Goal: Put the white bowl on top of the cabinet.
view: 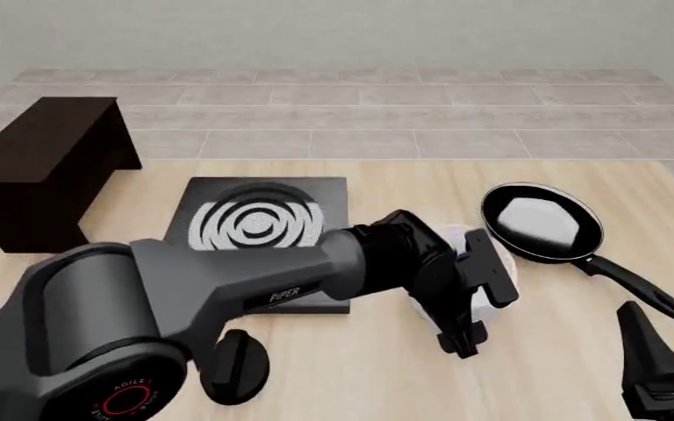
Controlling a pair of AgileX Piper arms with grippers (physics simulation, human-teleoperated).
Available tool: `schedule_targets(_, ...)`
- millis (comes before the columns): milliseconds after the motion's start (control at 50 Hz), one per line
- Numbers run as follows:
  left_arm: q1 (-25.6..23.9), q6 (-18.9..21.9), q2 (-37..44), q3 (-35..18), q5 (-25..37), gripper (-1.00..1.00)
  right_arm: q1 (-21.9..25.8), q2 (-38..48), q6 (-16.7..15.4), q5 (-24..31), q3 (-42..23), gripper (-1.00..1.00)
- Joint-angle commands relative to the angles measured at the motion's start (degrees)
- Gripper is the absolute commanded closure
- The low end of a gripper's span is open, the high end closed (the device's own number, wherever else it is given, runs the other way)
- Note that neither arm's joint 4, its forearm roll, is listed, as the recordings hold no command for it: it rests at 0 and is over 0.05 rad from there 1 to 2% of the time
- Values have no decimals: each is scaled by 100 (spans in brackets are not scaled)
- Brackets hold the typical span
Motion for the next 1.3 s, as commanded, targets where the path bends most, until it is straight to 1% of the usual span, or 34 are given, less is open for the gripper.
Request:
schedule_targets(20,-163,-163,11,193,-73,-100,0,2,0,0,-2,-100)
schedule_targets(260,-107,-135,47,93,36,-100,1,7,0,-8,1,-100)
schedule_targets(280,-96,-111,47,83,41,100,1,11,1,-11,1,-100)
schedule_targets(420,-15,52,-33,25,-73,100,0,3,0,-2,0,-100)
schedule_targets(500,147,283,-24,-165,-105,100,0,2,0,-4,2,-100)
schedule_targets(540,243,497,-71,-211,-199,100,1,-21,-2,20,0,-100)
schedule_targets(560,243,475,-83,-243,-210,100,-1,-14,0,10,4,-100)
schedule_targets(580,230,457,-97,-253,-207,100,0,-12,0,8,4,-100)
schedule_targets(640,255,658,-183,-200,-311,100,1,-15,-2,9,4,-100)
schedule_targets(660,255,658,-183,-200,-311,100,1,-15,-2,9,4,-100)
schedule_targets(680,253,775,-251,-156,-343,100,1,-12,-1,8,4,-100)
schedule_targets(820,258,821,-308,-175,-304,100,0,-14,-2,9,4,-100)
schedule_targets(920,347,892,-380,-363,-184,100,1,-14,-2,9,4,-100)
schedule_targets(1080,501,971,-534,-504,-80,100,1,-14,-2,9,4,-100)
schedule_targets(1140,525,1018,-589,-457,-98,100,1,-15,-3,9,4,-100)
schedule_targets(1180,668,1201,-595,-417,-186,100,-1,-15,1,9,4,-100)
schedule_targets(1220,644,1183,-649,-356,-166,100,0,-13,-1,8,4,-100)
schedule_targets(1300,757,1238,-739,-413,-120,100,0,-13,-1,9,4,-100)
